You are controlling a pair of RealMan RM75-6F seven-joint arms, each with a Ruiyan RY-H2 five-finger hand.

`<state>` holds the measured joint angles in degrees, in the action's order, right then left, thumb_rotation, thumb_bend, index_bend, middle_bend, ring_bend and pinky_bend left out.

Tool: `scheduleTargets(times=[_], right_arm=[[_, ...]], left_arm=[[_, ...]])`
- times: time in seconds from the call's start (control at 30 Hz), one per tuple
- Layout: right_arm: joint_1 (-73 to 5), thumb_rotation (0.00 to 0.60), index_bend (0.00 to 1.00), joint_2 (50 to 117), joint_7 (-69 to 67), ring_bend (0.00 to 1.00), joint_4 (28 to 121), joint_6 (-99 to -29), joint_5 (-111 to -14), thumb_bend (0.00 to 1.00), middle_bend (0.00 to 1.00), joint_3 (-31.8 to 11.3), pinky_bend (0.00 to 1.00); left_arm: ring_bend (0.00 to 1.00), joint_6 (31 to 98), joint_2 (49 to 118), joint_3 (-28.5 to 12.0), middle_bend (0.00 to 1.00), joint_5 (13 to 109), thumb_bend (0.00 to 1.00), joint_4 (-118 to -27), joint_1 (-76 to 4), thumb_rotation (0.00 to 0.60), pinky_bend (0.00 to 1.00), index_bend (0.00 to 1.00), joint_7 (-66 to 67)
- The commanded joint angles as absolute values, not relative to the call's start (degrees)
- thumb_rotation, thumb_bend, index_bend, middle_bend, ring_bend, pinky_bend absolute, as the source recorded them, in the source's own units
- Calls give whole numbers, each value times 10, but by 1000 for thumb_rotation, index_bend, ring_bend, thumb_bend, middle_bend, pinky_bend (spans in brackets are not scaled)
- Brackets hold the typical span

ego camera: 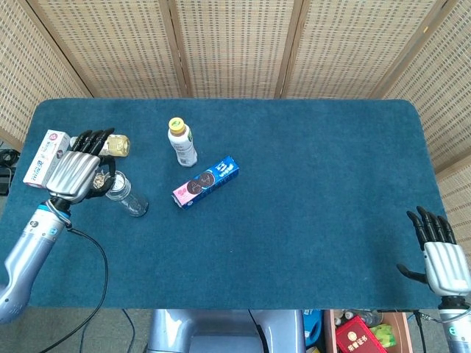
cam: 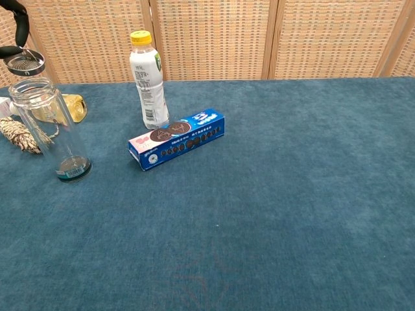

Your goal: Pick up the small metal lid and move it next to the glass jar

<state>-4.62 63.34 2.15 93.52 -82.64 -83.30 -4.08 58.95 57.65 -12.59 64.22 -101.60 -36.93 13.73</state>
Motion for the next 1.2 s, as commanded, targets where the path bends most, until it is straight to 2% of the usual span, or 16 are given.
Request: scheduleTargets(times=[0.03,1.2], right_arm=[[-46,600,0,634,22,0,935,-826,-833,19,0,-41,0],[-46,600,0,631,18,0,936,-825,-832,19,0,-40,0]], left_arm=[[0,583,577,-124,0,638,443,-1005,-368,600,0,650,126],[0,571,612,-105,0,636,442,-967,-372,600,0,650,131]])
